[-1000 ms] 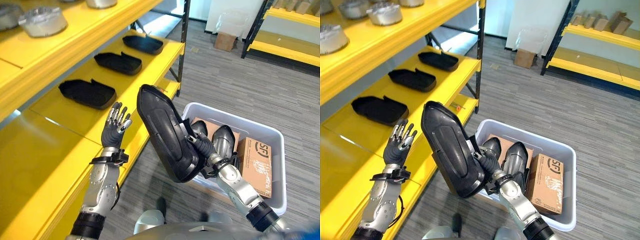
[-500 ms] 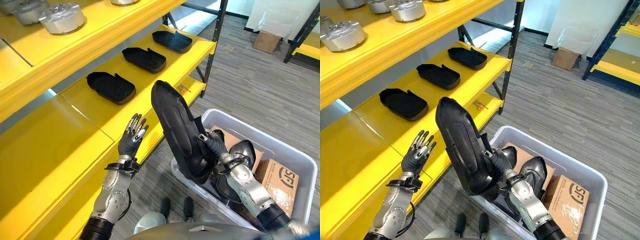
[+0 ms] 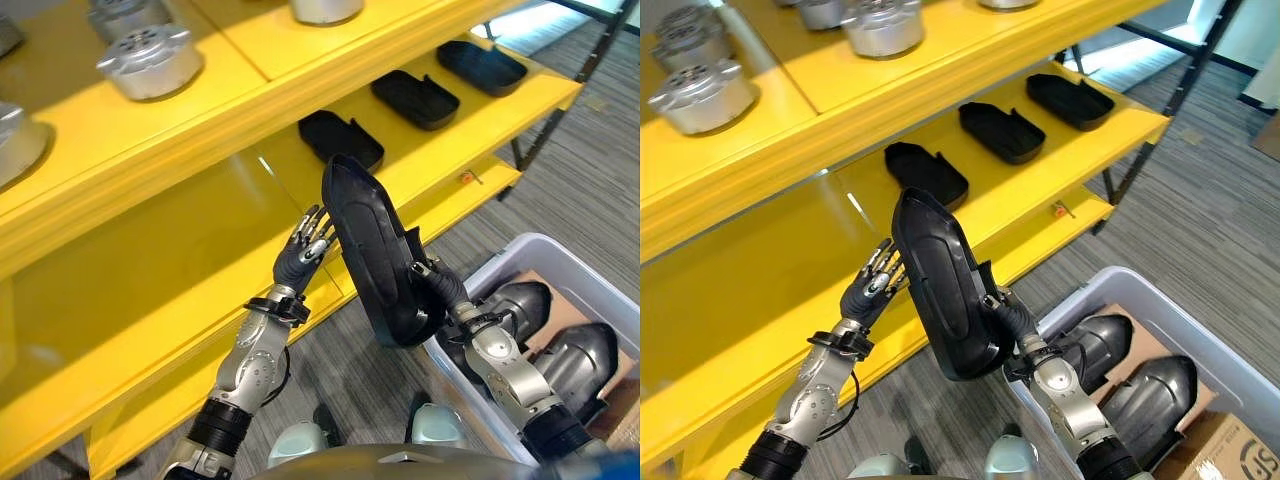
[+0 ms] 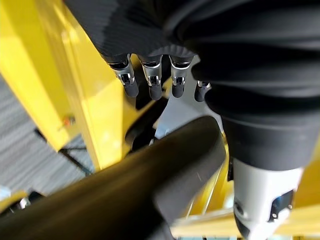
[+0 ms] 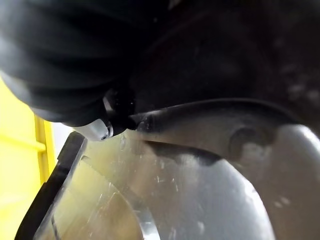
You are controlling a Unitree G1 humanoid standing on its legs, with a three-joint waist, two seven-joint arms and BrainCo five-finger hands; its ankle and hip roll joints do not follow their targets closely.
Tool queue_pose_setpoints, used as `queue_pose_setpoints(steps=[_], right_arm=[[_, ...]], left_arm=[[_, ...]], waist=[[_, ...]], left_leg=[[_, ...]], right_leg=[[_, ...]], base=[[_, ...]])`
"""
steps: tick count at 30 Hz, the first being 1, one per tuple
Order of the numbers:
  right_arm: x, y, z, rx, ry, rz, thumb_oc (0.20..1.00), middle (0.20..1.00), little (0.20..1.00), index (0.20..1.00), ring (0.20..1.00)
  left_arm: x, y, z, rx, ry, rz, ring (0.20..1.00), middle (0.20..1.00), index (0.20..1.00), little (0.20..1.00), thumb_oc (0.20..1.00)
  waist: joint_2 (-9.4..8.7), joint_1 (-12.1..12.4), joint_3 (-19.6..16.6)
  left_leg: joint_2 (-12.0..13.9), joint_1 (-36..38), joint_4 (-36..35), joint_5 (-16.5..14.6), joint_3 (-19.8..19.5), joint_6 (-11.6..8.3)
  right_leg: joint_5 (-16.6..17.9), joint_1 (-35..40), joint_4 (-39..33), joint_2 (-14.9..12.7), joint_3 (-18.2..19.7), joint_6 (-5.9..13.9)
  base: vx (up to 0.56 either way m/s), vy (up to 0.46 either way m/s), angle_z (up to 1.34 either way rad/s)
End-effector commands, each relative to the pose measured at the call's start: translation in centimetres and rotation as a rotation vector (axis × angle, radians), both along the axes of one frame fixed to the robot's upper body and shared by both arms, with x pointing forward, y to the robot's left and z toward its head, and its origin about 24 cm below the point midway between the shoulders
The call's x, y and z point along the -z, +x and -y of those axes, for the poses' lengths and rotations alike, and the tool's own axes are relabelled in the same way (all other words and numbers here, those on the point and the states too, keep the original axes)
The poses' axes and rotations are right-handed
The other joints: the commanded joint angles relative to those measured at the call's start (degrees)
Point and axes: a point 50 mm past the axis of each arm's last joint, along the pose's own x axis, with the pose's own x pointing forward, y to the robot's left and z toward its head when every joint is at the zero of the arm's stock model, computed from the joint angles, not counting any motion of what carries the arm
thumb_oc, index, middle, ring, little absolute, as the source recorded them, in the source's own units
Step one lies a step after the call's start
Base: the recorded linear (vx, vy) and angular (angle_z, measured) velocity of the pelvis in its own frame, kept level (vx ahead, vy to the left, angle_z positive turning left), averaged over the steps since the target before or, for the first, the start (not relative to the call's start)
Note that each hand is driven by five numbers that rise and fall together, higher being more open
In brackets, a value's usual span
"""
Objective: Move parts from the plastic box to the shelf.
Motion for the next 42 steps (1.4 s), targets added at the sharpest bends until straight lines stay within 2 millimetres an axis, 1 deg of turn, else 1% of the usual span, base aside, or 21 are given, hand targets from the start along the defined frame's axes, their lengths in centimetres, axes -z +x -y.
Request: queue_pose_setpoints(steps=[1, 4, 6, 10, 12, 13, 16, 17, 18, 21, 22, 23, 24, 25, 29, 31, 32, 34, 36, 39, 42], right_arm=[[-3.3, 0.7, -0.6, -0.012, 0.104, 0.171, 0.200, 0.200, 0.200, 0.200, 0.200], [-3.1, 0.6, -0.7, -0.022, 0.099, 0.164, 0.200, 0.200, 0.200, 0.200, 0.200], [-3.0, 0.4, -0.9, -0.043, 0.100, 0.158, 0.200, 0.200, 0.200, 0.200, 0.200], [-2.8, 0.2, -1.5, -0.085, 0.128, 0.125, 0.200, 0.200, 0.200, 0.200, 0.200], [-2.4, 0.1, -2.0, -0.108, 0.151, 0.083, 0.200, 0.200, 0.200, 0.200, 0.200], [-2.3, 0.1, -2.4, -0.136, 0.146, 0.081, 0.200, 0.200, 0.200, 0.200, 0.200], [-2.6, 0.1, -3.0, -0.143, 0.139, 0.093, 0.200, 0.200, 0.200, 0.200, 0.200], [-2.7, 0.4, -3.4, -0.126, 0.154, 0.102, 0.200, 0.200, 0.200, 0.200, 0.200], [-2.9, 0.5, -3.6, -0.124, 0.173, 0.106, 0.200, 0.200, 0.200, 0.200, 0.200], [-3.1, 0.7, -4.3, -0.130, 0.175, 0.124, 0.200, 0.200, 0.200, 0.200, 0.200], [-3.2, 0.8, -4.5, -0.128, 0.170, 0.130, 0.200, 0.200, 0.200, 0.200, 0.200], [-3.3, 0.8, -4.6, -0.127, 0.162, 0.138, 0.200, 0.200, 0.200, 0.200, 0.200], [-3.5, 0.7, -4.7, -0.118, 0.154, 0.146, 0.200, 0.200, 0.200, 0.200, 0.200], [-3.6, 0.7, -4.6, -0.117, 0.154, 0.147, 0.200, 0.200, 0.200, 0.200, 0.200], [-3.4, 0.3, -3.9, -0.123, 0.147, 0.121, 0.200, 0.200, 0.200, 0.200, 0.200], [-3.2, 0.4, -2.9, -0.068, 0.159, 0.098, 0.200, 0.200, 0.200, 0.200, 0.200], [-3.0, 0.4, -2.2, -0.043, 0.174, 0.087, 0.200, 0.200, 0.200, 0.200, 0.200], [-2.9, 0.4, -2.0, -0.047, 0.188, 0.079, 0.200, 0.200, 0.200, 0.200, 0.200], [-2.7, 0.3, -2.0, -0.062, 0.192, 0.074, 0.200, 0.200, 0.200, 0.200, 0.200], [-2.2, 0.0, -1.8, -0.066, 0.164, 0.059, 0.200, 0.200, 0.200, 0.200, 0.200], [-2.0, -0.1, -1.7, -0.039, 0.164, 0.055, 0.200, 0.200, 0.200, 0.200, 0.200]], left_arm=[[-2.0, -0.3, -0.7, -0.049, 0.014, 0.134, 1.000, 1.000, 1.000, 1.000, 1.000], [-2.1, -0.4, -0.8, -0.048, 0.008, 0.123, 1.000, 1.000, 1.000, 1.000, 1.000], [-2.0, -0.4, -1.5, -0.088, 0.011, 0.111, 1.000, 1.000, 1.000, 1.000, 1.000], [-2.2, -0.6, -2.6, -0.138, 0.054, 0.136, 1.000, 1.000, 1.000, 1.000, 1.000], [-2.3, -0.8, -3.2, -0.156, 0.093, 0.157, 1.000, 1.000, 1.000, 1.000, 1.000], [-2.3, -1.0, -3.7, -0.176, 0.100, 0.157, 1.000, 1.000, 1.000, 1.000, 1.000], [-2.3, -1.1, -3.9, -0.185, 0.114, 0.154, 1.000, 1.000, 1.000, 1.000, 1.000], [-2.2, -1.1, -3.8, -0.164, 0.131, 0.162, 1.000, 1.000, 1.000, 1.000, 1.000], [-2.2, -1.1, -3.5, -0.146, 0.137, 0.172, 1.000, 1.000, 1.000, 1.000, 1.000], [-2.4, -1.3, -3.3, -0.139, 0.134, 0.192, 1.000, 1.000, 1.000, 1.000, 1.000], [-2.4, -1.3, -3.3, -0.148, 0.127, 0.190, 1.000, 1.000, 1.000, 1.000, 1.000], [-2.5, -1.2, -3.3, -0.153, 0.122, 0.189, 1.000, 1.000, 1.000, 1.000, 1.000], [-2.5, -1.0, -3.3, -0.141, 0.118, 0.185, 1.000, 1.000, 1.000, 1.000, 1.000], [-2.5, -0.9, -3.2, -0.134, 0.114, 0.184, 1.000, 1.000, 1.000, 1.000, 1.000], [-2.6, -0.9, -3.2, -0.116, 0.103, 0.178, 1.000, 1.000, 1.000, 1.000, 1.000], [-2.5, -0.7, -2.5, -0.070, 0.101, 0.169, 1.000, 1.000, 1.000, 1.000, 1.000], [-2.5, -0.6, -1.7, -0.034, 0.102, 0.167, 1.000, 1.000, 1.000, 1.000, 1.000], [-2.5, -0.7, -1.4, -0.025, 0.132, 0.177, 1.000, 1.000, 1.000, 1.000, 1.000], [-2.4, -0.8, -1.4, -0.025, 0.152, 0.180, 1.000, 1.000, 1.000, 1.000, 1.000], [-2.0, -0.7, -1.4, -0.027, 0.155, 0.157, 1.000, 1.000, 1.000, 1.000, 1.000], [-1.9, -0.7, -1.2, -0.006, 0.164, 0.149, 1.000, 1.000, 1.000, 1.000, 1.000]], waist=[[-1.07, -2.81, -4.64], [-0.64, -2.71, -4.73], [-0.60, -2.39, -4.98], [-0.95, -1.27, -4.96], [-1.30, 0.08, -4.83], [-1.69, 1.30, -4.76], [-2.17, 3.22, -4.61], [-2.53, 4.56, -4.25], [-2.56, 5.38, -4.02], [-2.11, 7.08, -3.47], [-1.97, 7.16, -3.35], [-1.87, 6.91, -3.27], [-2.03, 6.06, -3.17], [-2.16, 5.52, -3.14], [-3.26, 4.22, -2.88], [-3.80, 2.50, -2.75], [-4.36, 1.21, -2.78], [-4.60, 0.71, -2.50], [-4.64, 0.72, -2.47], [-4.44, 0.55, -2.99], [-3.99, -0.09, -3.36]], left_leg=[[9.07, 2.79, 0.44, 5.86, 5.02, -5.70], [7.09, 3.49, -1.45, 3.42, 5.66, -4.43], [5.46, 3.87, -2.64, 1.71, 5.35, -3.41], [4.41, 4.55, -3.81, 0.77, 4.21, -2.58], [3.90, 4.62, -4.47, 1.00, 2.82, -2.39], [3.05, 4.66, -5.31, 0.97, 1.96, -1.94], [1.45, 4.43, -6.40, 0.86, 1.38, -1.00], [-0.32, 4.10, -7.06, 0.54, 1.09, 0.05], [-1.29, 4.01, -7.54, 0.31, 1.08, 0.60], [-3.01, 3.68, -8.09, -0.54, 1.06, 1.61], [-3.44, 3.50, -8.09, -0.79, 0.58, 1.92], [-3.66, 3.29, -8.09, -1.04, 0.29, 2.14], [-3.99, 3.18, -8.09, -1.50, -0.29, 2.60], [-4.18, 3.15, -8.09, -1.74, -0.52, 2.81], [-4.70, 3.47, -8.09, -2.48, -0.74, 2.92], [-5.46, 3.34, -8.09, -2.82, -3.92, 3.25], [-6.07, 2.43, -8.09, -2.11, -6.03, 3.60], [-6.08, 2.60, -8.09, -2.27, -7.05, 3.53], [-5.73, 2.60, -8.09, -2.12, -7.22, 3.29], [-6.04, 2.70, -8.09, -2.19, -7.79, 3.41], [-6.45, 2.63, -8.09, -2.27, -9.05, 3.94]], right_leg=[[1.09, 2.89, -2.34, 3.32, -0.47, -1.36], [1.11, 3.16, -1.33, 2.19, -1.11, -0.68], [1.82, 3.38, -1.29, 1.34, -1.25, 0.23], [2.91, 3.48, -1.15, -0.12, -1.34, 1.70], [3.99, 4.07, -1.85, -1.00, -1.71, 2.78], [4.88, 4.32, -2.14, -1.99, -2.45, 3.96], [6.29, 4.50, -1.90, -3.64, -4.42, 4.76], [8.51, 3.88, -0.28, -5.15, -6.05, 5.34], [9.95, 3.45, 0.95, -6.18, -7.38, 5.81], [12.31, 2.65, 3.95, -8.65, -10.52, 6.71], [12.86, 1.85, 4.78, -8.79, -10.09, 6.87], [12.40, 1.04, 5.15, -8.14, -9.21, 6.78], [11.33, -0.15, 5.16, -5.99, -7.25, 6.64], [10.70, -0.70, 5.23, -4.87, -6.29, 6.55], [9.68, -3.23, 5.51, -0.64, -5.15, 6.65], [9.08, -4.90, 3.00, 3.19, 0.25, 6.39], [11.88, -7.31, 0.81, 4.98, 4.59, 6.09], [12.65, -8.20, 0.40, 5.34, 6.26, 6.42], [11.86, -7.59, -0.02, 5.50, 6.42, 6.11], [10.33, -6.05, -0.29, 6.23, 7.35, 5.19], [9.04, -5.81, 0.79, 7.00, 10.95, 4.60]], base=[[0.07, 0.328, 0.42], [0.08, 0.384, 0.55], [0.10, 0.421, 0.36], [0.09, 0.399, 0.40], [0.09, 0.494, 0.47], [0.05, 0.474, 0.41], [0.01, 0.415, 0.24], [-0.03, 0.469, 0.25], [-0.03, 0.378, 0.30], [-0.03, 0.291, 0.20], [-0.04, 0.209, 0.02], [-0.02, 0.135, -0.02], [0.01, 0.083, 0.16], [0.04, 0.070, 0.54], [0.05, 0.039, 0.65], [0.09, -0.097, 0.40], [0.08, -0.163, 1.14], [0.06, -0.153, 1.21], [0.05, -0.141, 0.41], [0.07, -0.141, 0.22], [0.06, -0.176, 0.35]])
